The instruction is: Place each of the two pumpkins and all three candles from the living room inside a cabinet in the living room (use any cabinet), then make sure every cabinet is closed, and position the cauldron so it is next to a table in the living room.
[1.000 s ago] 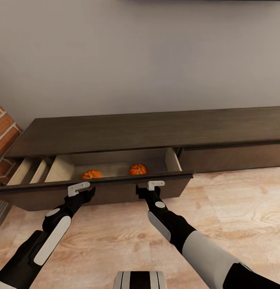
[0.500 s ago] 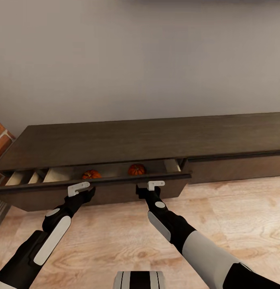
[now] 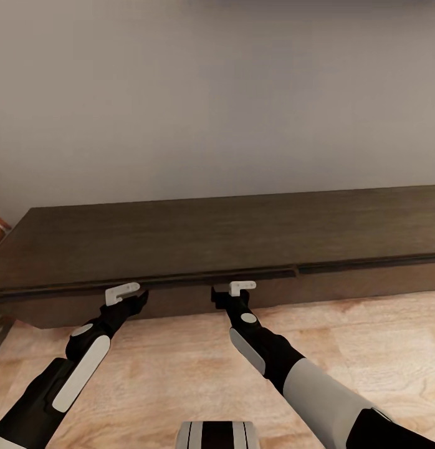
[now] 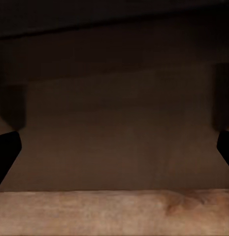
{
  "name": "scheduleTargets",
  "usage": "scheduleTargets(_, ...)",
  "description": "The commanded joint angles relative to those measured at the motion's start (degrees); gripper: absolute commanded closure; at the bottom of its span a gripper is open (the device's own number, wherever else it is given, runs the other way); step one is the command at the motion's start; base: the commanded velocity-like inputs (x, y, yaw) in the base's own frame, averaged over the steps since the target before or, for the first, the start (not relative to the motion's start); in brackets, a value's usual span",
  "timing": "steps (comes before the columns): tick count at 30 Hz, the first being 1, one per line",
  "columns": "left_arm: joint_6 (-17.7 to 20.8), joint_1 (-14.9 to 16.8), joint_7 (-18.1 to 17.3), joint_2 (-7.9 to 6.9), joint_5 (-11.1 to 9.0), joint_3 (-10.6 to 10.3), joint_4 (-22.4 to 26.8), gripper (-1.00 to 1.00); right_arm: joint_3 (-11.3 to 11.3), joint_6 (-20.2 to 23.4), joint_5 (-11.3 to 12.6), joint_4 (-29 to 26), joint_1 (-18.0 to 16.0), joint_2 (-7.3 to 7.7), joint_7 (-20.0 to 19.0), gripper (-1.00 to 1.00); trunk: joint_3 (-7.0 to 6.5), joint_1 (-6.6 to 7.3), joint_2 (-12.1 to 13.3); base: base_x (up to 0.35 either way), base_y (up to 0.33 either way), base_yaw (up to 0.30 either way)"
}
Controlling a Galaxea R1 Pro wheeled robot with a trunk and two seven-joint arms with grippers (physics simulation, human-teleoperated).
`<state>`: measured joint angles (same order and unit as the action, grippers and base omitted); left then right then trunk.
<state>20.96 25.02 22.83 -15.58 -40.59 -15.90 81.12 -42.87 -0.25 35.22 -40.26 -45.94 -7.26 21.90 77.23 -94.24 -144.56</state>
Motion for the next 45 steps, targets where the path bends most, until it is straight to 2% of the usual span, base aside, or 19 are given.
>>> scheduleTargets(1, 0.05, 0.03, 0.55, -0.06, -0.54, -0.17, 0.09, -1.0, -0.29, -0.01, 0.15, -0.08, -0.06, 0.05, 0.51, -1.0, 0.04, -0.02, -0.02, 0.253, 0.0, 0.0)
scheduleTargets(13, 0.05, 0.03, 0.55, -0.06, -0.19, -0.43, 0.09, -1.0, -0.29, -0.01, 0.16, -0.09, -0.09, 0.05, 0.51, -1.0, 0.04, -0.02, -0.02, 0.202, 0.0, 0.0)
scheduleTargets(45, 0.05, 0.04, 0.56, -0.06, -0.33, -0.27, 0.09, -1.0, -0.27, -0.16, 0.41, -0.17, -0.09, 0.05, 0.51, -1.0, 0.04, -0.02, -0.02, -0.289, 0.0, 0.0)
